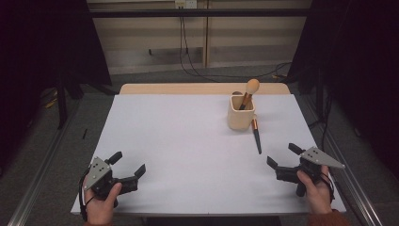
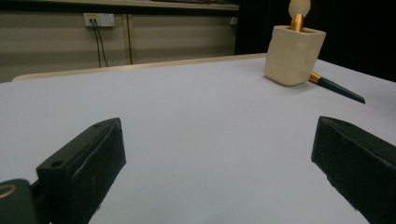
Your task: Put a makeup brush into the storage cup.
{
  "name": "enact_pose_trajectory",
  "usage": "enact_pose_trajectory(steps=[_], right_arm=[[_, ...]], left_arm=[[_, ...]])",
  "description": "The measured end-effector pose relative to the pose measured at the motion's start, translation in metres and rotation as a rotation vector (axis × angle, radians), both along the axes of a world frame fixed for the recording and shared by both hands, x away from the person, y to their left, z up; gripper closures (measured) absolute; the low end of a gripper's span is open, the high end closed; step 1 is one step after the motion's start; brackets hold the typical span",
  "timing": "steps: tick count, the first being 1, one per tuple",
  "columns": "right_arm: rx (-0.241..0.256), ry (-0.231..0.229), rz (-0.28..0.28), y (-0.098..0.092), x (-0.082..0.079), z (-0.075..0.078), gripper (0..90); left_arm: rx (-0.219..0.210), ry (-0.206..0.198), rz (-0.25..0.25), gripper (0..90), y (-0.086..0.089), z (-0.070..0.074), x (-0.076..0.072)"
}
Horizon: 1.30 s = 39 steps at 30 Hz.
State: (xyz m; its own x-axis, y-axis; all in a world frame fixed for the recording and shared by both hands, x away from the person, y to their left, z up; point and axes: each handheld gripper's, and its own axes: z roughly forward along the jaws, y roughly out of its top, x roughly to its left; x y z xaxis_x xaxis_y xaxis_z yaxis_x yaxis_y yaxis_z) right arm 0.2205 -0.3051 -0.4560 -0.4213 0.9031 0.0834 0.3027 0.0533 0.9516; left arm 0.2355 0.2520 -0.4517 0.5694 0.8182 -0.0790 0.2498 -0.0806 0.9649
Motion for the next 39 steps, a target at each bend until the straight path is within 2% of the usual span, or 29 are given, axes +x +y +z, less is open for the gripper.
enact_pose_trajectory(steps=[3,8,20,31,39], right_arm=[[-0.007,-0.011,-0.001,-0.002,-0.005,-0.002,0.5],[0.013,-0.029,0.017,-0.002,-0.007,0.001,0.5],[0.024,-0.020,0.022,0.000,-0.002,0.002,0.5],[0.009,-0.014,0.041,0.003,0.014,0.002,0.5],[0.006,-0.023,0.037,0.001,0.030,0.012,0.5]], left_arm=[[-0.005,-0.007,0.007,2.8,0.000,0.002,-0.002],[0.001,-0.003,0.004,2.9,-0.001,0.002,-0.003],[-0.006,0.002,0.000,2.8,0.000,0.000,-0.001],[0.000,0.006,0.009,2.9,0.001,-0.001,-0.003],[0.005,-0.003,0.015,2.8,0.000,0.000,-0.004]])
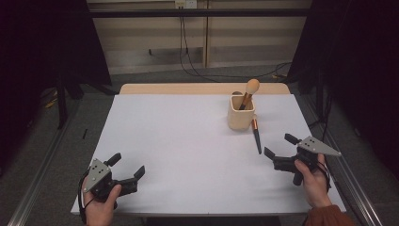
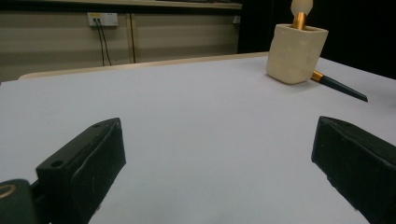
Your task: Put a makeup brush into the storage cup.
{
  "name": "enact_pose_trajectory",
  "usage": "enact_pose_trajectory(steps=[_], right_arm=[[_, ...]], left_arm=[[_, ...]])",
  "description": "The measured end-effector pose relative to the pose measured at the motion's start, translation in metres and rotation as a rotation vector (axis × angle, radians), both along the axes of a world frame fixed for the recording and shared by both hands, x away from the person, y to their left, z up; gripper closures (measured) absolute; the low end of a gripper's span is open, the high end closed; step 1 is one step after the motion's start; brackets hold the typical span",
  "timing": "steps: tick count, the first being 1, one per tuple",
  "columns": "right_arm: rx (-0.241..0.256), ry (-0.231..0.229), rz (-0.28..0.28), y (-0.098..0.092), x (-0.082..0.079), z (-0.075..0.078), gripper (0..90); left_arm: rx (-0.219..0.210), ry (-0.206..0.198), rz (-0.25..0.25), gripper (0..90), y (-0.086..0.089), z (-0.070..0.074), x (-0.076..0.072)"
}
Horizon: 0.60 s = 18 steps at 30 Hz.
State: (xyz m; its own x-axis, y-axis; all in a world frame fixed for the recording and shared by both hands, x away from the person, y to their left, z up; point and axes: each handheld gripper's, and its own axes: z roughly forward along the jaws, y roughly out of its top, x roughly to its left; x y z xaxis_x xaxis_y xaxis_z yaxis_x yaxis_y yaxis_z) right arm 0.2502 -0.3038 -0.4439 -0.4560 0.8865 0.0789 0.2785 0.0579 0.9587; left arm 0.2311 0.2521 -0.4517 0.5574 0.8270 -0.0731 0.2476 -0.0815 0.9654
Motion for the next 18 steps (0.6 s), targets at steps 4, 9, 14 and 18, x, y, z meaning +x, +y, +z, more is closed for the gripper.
enact_pose_trajectory(steps=[4,9,14,18], right_arm=[[-0.012,0.000,0.001,-0.003,0.007,0.001,0.4],[-0.029,-0.005,0.005,-0.002,0.018,0.004,0.4],[-0.035,-0.019,0.003,0.001,0.030,0.011,0.4],[-0.056,-0.022,0.012,0.003,0.040,0.018,0.3]], left_arm=[[0.003,0.001,-0.001,2.8,0.000,0.000,0.001],[0.002,0.001,0.000,2.8,0.000,0.000,0.000],[0.008,-0.004,0.000,2.8,0.000,0.001,0.000],[0.005,-0.002,0.001,2.8,0.000,0.001,0.001]])
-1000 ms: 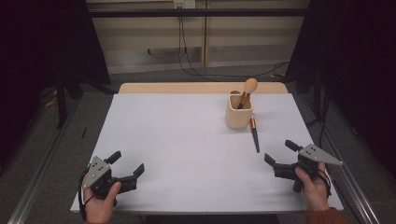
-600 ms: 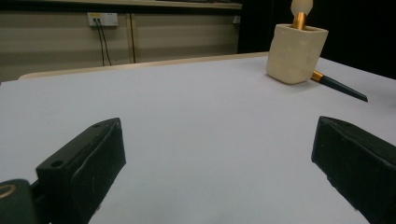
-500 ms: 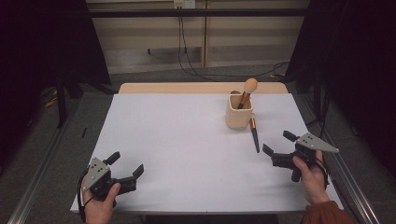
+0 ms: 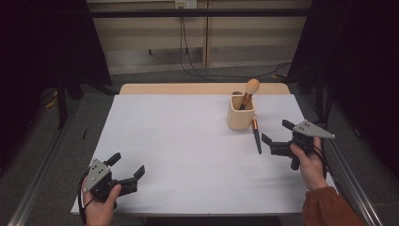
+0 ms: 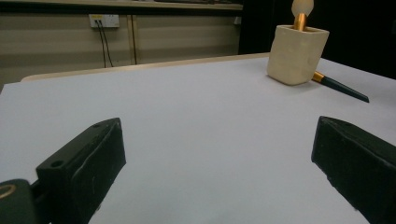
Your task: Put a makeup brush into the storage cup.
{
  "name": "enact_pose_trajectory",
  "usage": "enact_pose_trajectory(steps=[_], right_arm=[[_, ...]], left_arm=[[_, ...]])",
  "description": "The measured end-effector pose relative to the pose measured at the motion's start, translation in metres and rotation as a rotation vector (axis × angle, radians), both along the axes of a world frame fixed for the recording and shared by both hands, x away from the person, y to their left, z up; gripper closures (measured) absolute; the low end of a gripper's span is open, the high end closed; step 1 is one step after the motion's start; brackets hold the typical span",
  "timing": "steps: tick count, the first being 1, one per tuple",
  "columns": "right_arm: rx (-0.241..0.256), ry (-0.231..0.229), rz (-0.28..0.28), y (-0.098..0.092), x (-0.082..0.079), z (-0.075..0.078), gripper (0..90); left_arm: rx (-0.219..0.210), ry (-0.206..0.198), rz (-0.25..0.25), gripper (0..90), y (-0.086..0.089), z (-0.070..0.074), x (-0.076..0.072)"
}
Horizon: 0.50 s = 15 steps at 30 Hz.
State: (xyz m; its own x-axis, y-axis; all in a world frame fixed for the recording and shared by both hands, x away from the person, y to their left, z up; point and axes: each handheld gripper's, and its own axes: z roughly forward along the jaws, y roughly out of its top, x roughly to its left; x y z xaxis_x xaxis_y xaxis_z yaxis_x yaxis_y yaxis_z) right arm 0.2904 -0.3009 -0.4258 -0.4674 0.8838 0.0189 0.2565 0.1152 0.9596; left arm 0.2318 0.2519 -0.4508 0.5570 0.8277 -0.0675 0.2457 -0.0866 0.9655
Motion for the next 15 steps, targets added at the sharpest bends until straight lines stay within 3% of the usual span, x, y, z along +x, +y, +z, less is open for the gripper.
enact_pose_trajectory(steps=[15], right_arm=[[-0.018,0.004,-0.028,0.006,0.039,0.016,0.8]], left_arm=[[0.004,-0.004,-0.002,2.8,0.000,0.000,0.000]])
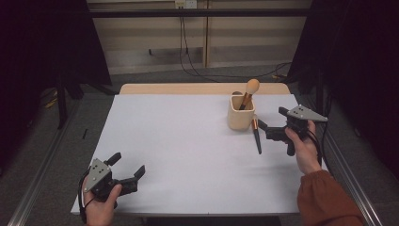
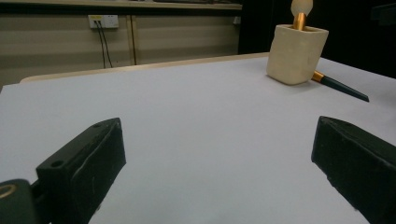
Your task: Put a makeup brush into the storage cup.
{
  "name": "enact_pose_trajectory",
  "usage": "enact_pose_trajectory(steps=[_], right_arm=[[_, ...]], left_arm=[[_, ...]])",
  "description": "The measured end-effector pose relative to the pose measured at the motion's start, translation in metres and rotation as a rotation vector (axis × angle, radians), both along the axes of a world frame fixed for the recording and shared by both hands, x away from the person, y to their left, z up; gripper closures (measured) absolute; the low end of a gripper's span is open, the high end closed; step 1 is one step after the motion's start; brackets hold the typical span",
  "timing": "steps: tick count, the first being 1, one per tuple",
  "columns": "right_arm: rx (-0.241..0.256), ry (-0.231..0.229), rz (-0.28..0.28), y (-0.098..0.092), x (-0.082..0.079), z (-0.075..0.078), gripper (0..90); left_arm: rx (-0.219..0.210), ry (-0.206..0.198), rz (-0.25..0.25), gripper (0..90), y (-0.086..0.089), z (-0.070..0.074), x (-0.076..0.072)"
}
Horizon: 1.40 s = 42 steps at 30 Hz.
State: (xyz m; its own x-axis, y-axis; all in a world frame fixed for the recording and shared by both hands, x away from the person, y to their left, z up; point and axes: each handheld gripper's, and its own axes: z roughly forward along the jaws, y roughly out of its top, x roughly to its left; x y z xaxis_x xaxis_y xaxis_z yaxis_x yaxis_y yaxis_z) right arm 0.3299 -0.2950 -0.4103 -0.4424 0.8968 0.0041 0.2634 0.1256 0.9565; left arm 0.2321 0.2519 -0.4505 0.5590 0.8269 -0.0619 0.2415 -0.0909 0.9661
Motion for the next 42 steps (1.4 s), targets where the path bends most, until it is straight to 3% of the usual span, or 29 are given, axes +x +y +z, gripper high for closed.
enact_pose_trajectory(steps=[9,16,19,25,30,39,42], right_arm=[[-0.009,-0.004,-0.001,0.002,0.019,0.012,0.8],[-0.029,0.040,-0.003,0.003,0.032,0.015,0.7],[-0.040,0.094,0.022,0.004,0.033,0.010,0.7],[-0.026,0.159,0.002,0.005,0.036,0.009,1.8],[-0.101,0.277,-0.027,0.003,0.043,0.003,2.5],[-0.147,0.394,-0.016,0.005,0.054,0.001,4.2],[-0.136,0.462,-0.009,0.005,0.060,0.003,4.7]], left_arm=[[-0.006,0.000,0.007,2.9,0.001,0.000,0.000],[0.000,0.001,0.002,2.8,0.000,0.000,0.000],[-0.001,0.003,0.000,2.9,0.000,-0.001,0.001],[0.012,0.001,-0.005,2.8,-0.001,-0.001,0.001],[0.008,0.005,-0.002,2.8,0.000,-0.001,0.001],[0.008,0.008,-0.005,2.8,-0.001,-0.001,0.001],[0.010,0.007,-0.010,2.8,-0.001,-0.002,0.002]])
